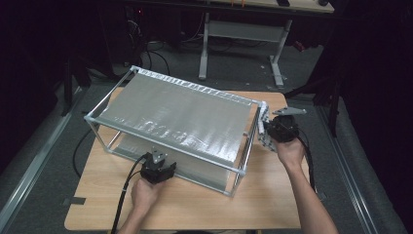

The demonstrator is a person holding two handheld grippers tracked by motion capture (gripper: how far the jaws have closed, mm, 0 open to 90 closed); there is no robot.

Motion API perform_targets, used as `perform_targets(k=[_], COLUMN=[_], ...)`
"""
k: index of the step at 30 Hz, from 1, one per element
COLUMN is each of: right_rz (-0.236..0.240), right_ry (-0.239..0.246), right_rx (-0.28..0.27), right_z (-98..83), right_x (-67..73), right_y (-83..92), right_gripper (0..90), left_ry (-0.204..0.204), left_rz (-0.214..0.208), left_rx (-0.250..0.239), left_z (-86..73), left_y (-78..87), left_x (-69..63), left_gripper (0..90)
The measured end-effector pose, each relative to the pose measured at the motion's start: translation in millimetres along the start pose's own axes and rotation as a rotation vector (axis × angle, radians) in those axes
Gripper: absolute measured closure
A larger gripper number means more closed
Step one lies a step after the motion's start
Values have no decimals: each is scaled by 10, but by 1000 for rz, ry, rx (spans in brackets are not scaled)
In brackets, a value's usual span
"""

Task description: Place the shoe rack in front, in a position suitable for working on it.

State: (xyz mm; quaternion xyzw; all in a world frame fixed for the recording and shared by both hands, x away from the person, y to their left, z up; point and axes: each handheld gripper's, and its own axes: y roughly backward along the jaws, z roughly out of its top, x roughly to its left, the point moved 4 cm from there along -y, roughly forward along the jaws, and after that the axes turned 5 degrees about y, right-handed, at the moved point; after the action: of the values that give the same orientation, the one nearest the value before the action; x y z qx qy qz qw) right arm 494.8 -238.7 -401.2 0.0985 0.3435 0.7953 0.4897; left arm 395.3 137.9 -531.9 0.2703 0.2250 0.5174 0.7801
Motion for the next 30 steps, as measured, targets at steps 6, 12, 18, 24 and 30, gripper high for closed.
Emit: perform_targets(k=[6, 12, 18, 24, 30], right_rz=[33, 52, 64, 74, 84], right_ry=[-45, -85, -110, -114, -139], right_rx=[19, 36, 65, 115, 152], right_z=[-177, -306, -413, -546, -647], right_x=[40, 73, 118, 192, 245], right_y=[-162, -310, -473, -678, -827], right_gripper=[835, 835, 835, 835, 835], left_ry=[2, 2, 4, 4, 4], left_rz=[0, -1, 1, 0, 0], left_rx=[-5, -5, -10, -8, -9], left_z=[-6, -7, -13, -13, -13], left_y=[1, 1, 5, 6, 6], left_x=[0, 0, -3, -3, -3], left_gripper=[440, 440, 441, 441, 441])
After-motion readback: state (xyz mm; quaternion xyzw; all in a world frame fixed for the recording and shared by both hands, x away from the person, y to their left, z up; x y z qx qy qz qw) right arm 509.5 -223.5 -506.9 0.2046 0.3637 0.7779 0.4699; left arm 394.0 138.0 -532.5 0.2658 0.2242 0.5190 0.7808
